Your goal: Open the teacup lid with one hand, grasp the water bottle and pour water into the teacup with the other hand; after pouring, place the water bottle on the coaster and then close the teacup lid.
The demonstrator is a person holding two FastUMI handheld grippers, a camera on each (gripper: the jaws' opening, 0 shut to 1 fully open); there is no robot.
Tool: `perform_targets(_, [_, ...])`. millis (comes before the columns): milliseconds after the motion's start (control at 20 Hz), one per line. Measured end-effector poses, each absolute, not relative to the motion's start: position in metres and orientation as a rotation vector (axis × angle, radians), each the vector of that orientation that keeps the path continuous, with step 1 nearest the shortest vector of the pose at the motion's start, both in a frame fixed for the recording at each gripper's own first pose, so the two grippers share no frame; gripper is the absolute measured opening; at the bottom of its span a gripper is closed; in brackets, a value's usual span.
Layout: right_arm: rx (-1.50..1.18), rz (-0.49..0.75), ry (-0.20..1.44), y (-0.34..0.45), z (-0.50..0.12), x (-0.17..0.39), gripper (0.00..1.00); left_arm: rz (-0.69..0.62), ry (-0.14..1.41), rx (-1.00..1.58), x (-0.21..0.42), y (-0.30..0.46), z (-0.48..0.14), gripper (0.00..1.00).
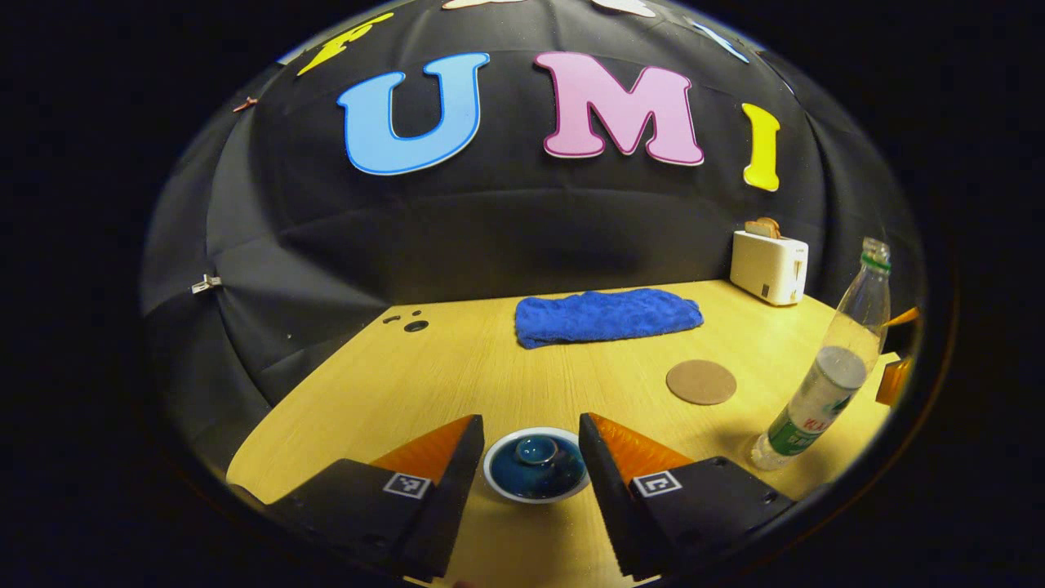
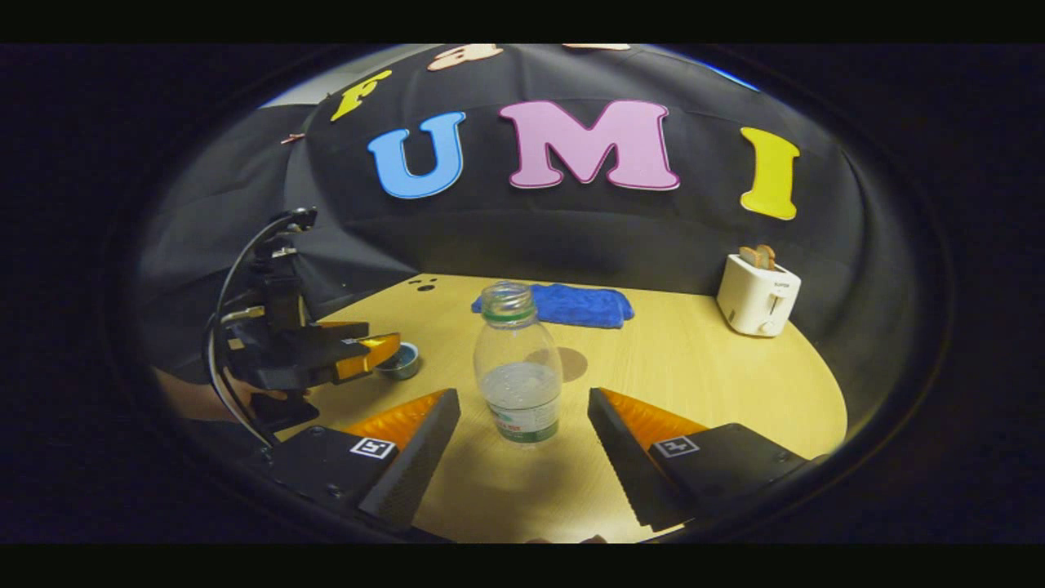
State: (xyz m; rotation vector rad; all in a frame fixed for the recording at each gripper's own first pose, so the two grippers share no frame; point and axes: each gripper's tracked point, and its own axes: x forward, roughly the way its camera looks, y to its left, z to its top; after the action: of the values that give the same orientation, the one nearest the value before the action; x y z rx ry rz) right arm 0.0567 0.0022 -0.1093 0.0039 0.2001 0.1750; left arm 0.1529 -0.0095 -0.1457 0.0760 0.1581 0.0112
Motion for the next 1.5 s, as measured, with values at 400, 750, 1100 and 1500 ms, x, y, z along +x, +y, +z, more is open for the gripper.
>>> perform_targets(400, [0.016,0.146,0.228,0.004,-0.126,0.068,0.98,-0.021,0.17,0.085,0.155,-0.02,-0.159,0.55])
perform_targets(750, [0.025,0.129,0.198,0.009,-0.124,0.079,1.0,-0.011,0.161,0.067,0.157,-0.018,-0.161,0.31])
perform_targets(1100, [0.039,0.095,0.18,0.011,-0.128,0.085,0.97,-0.013,0.133,0.066,0.156,-0.016,-0.153,0.25])
perform_targets(1500, [0.043,0.027,0.12,0.009,-0.122,0.104,0.97,-0.005,0.098,0.056,0.136,-0.013,-0.131,0.25])
